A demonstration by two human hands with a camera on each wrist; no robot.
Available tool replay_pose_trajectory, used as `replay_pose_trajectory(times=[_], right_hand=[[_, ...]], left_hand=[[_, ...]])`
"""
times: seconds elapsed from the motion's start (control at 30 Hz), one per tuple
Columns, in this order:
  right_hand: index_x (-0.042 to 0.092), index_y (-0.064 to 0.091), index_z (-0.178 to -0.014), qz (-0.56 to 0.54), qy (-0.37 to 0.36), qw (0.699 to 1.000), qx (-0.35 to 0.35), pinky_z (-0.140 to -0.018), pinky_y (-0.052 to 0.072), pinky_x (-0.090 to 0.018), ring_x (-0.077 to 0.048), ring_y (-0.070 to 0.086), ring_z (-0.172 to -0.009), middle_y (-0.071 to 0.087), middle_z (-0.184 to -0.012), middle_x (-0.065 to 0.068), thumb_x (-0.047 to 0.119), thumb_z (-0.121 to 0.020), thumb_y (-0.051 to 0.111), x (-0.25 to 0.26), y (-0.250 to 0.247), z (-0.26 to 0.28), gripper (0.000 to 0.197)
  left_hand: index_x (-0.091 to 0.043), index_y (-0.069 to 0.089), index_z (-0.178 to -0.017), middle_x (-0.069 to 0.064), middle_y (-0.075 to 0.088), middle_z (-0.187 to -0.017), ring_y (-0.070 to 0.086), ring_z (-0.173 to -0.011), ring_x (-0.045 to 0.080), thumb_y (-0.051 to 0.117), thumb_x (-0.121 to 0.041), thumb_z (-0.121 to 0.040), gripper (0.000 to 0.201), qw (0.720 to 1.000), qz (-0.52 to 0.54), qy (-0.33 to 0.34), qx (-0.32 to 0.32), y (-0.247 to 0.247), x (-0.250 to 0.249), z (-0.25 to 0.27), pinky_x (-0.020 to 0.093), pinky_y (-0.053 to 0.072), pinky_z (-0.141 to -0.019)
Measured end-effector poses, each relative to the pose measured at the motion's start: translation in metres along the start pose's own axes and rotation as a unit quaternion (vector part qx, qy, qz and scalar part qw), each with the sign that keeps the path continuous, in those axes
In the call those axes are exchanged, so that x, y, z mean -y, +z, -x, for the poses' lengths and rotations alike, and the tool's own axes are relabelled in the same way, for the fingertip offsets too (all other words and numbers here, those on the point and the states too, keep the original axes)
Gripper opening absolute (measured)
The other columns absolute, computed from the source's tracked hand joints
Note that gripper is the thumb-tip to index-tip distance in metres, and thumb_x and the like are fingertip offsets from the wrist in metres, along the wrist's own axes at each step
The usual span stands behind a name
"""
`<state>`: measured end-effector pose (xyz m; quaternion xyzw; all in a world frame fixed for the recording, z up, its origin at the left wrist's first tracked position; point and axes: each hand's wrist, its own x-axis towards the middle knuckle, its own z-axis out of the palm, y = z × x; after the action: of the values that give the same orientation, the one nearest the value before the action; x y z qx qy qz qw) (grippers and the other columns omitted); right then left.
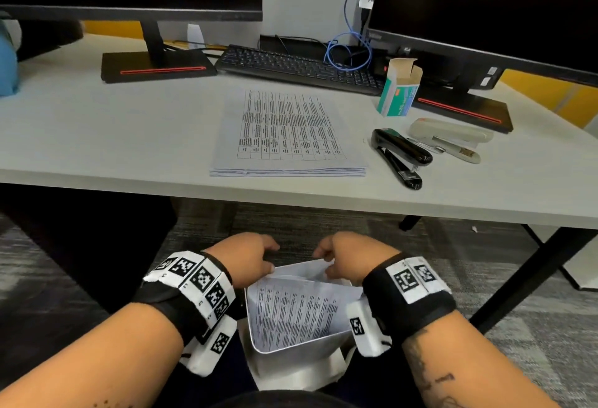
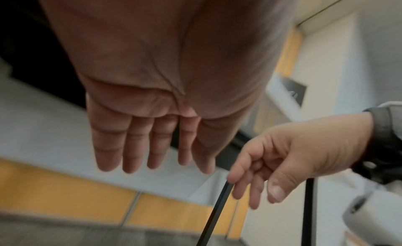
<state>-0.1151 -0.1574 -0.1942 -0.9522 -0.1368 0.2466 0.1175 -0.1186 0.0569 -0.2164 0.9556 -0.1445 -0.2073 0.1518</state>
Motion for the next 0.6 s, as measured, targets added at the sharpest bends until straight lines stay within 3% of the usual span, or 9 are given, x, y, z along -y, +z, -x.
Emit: replay_pose_trajectory(times=[0.1, 0.17, 0.23, 0.3, 0.37, 0.43, 0.53, 0.6], right_hand=[[0.031, 0.062, -0.126, -0.073, -0.06, 0.996, -0.004, -0.1, 0.046, -0.027, -0.005, 0.061, -0.106, 0.067, -0.117, 0.009, 0.019, -0.082, 0.075, 0.013, -0.033, 0.024, 0.047], [0.031, 0.066, -0.119, -0.126, -0.091, 0.987, -0.029, -0.091, 0.05, -0.024, -0.002, 0.066, -0.091, 0.072, -0.099, 0.01, 0.02, -0.082, 0.076, 0.023, -0.056, 0.042, 0.039], [0.028, 0.07, -0.102, -0.204, -0.107, 0.97, -0.081, -0.076, 0.055, -0.026, -0.006, 0.069, -0.073, 0.073, -0.078, 0.005, 0.015, -0.085, 0.073, 0.03, -0.078, 0.061, 0.021], [0.027, 0.069, -0.092, -0.252, -0.103, 0.946, -0.176, -0.068, 0.057, -0.031, -0.016, 0.07, -0.068, 0.071, -0.068, 0.001, 0.011, -0.088, 0.067, 0.032, -0.095, 0.069, 0.016], [0.029, 0.07, -0.095, -0.228, -0.063, 0.925, -0.298, -0.075, 0.057, -0.034, -0.017, 0.069, -0.075, 0.071, -0.077, 0.004, 0.011, -0.091, 0.062, 0.027, -0.107, 0.065, 0.02], [0.027, 0.069, -0.11, -0.18, 0.009, 0.913, -0.367, -0.092, 0.052, -0.036, -0.018, 0.065, -0.094, 0.07, -0.102, 0.002, 0.01, -0.093, 0.055, 0.02, -0.113, 0.055, 0.028], [0.023, 0.063, -0.126, -0.152, 0.096, 0.922, -0.344, -0.104, 0.045, -0.039, -0.025, 0.057, -0.117, 0.059, -0.133, -0.002, 0.005, -0.091, 0.052, 0.015, -0.117, 0.041, 0.04], [0.024, 0.06, -0.129, -0.151, 0.124, 0.931, -0.308, -0.103, 0.046, -0.042, -0.027, 0.056, -0.119, 0.056, -0.137, -0.003, 0.003, -0.089, 0.054, 0.016, -0.118, 0.035, 0.046]], left_hand=[[-0.028, 0.054, -0.134, -0.004, 0.06, -0.133, 0.056, -0.119, 0.013, 0.06, -0.037, -0.092, 0.043, 0.998, -0.015, 0.063, -0.027, -0.034, -0.025, 0.017, 0.028, 0.043, -0.1], [-0.03, 0.061, -0.124, -0.007, 0.066, -0.121, 0.06, -0.108, 0.01, 0.061, -0.038, -0.092, 0.033, 0.994, -0.009, 0.096, -0.043, -0.058, -0.043, 0.032, 0.026, 0.046, -0.094], [-0.03, 0.067, -0.109, -0.009, 0.072, -0.1, 0.065, -0.092, 0.007, 0.062, -0.035, -0.091, 0.019, 0.987, 0.058, 0.124, -0.089, -0.081, -0.059, 0.047, 0.03, 0.051, -0.089], [-0.029, 0.068, -0.094, -0.009, 0.072, -0.08, 0.065, -0.075, 0.003, 0.062, -0.031, -0.091, 0.007, 0.964, 0.127, 0.142, -0.187, -0.098, -0.068, 0.057, 0.027, 0.053, -0.076], [-0.031, 0.066, -0.091, -0.014, 0.067, -0.08, 0.06, -0.076, 0.0, 0.06, -0.029, -0.092, 0.006, 0.934, 0.113, 0.141, -0.309, -0.111, -0.07, 0.059, 0.022, 0.045, -0.068], [-0.029, 0.066, -0.104, -0.012, 0.066, -0.098, 0.059, -0.093, 0.008, 0.059, -0.027, -0.094, 0.012, 0.917, 0.067, 0.129, -0.372, -0.118, -0.065, 0.053, 0.024, 0.042, -0.079], [-0.026, 0.058, -0.128, -0.002, 0.06, -0.128, 0.051, -0.12, 0.019, 0.056, -0.031, -0.095, 0.034, 0.944, -0.005, 0.074, -0.32, -0.113, -0.05, 0.037, 0.033, 0.039, -0.102], [-0.027, 0.052, -0.136, 0.0, 0.055, -0.136, 0.047, -0.126, 0.02, 0.053, -0.034, -0.096, 0.04, 0.96, -0.02, 0.043, -0.276, -0.106, -0.044, 0.031, 0.036, 0.037, -0.107]])
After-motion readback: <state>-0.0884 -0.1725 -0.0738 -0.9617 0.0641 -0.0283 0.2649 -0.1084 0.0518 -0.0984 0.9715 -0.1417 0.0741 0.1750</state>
